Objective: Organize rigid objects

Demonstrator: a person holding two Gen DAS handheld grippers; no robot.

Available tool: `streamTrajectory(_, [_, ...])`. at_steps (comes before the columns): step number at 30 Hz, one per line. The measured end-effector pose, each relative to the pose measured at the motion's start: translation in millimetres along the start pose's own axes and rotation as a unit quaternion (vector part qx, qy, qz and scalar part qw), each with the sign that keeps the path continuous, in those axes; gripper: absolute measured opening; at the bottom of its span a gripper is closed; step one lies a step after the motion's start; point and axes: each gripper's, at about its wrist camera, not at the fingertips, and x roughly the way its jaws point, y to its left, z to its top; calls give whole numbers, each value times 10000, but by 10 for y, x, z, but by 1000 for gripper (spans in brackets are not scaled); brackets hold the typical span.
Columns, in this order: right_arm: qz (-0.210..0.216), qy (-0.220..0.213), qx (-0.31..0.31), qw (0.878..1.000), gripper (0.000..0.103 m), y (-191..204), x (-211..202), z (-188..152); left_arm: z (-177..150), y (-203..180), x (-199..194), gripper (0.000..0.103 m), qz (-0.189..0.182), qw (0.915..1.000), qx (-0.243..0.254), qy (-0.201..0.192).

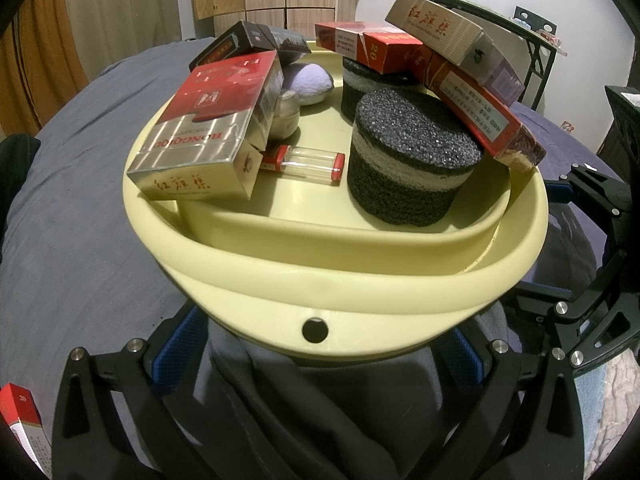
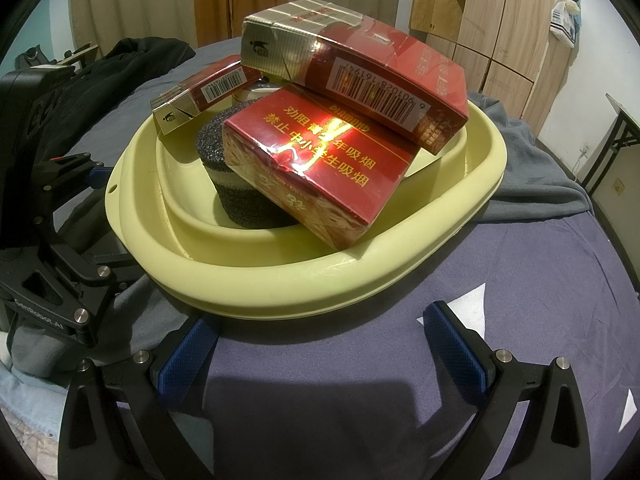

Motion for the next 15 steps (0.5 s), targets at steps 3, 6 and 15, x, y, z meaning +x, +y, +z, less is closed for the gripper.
streamTrajectory(3, [-1, 0, -1, 10000, 103, 1, 1, 0, -2, 8, -1, 103, 12, 10000, 8, -3])
streamTrajectory(6, [-1, 0, 0, 10000, 103, 1, 1, 2, 3, 11, -6, 103, 37, 10000, 22, -8])
streamTrajectory(15, [-1, 0, 0, 10000, 103, -1, 1, 1, 25, 6, 2, 103, 46, 10000, 23, -10])
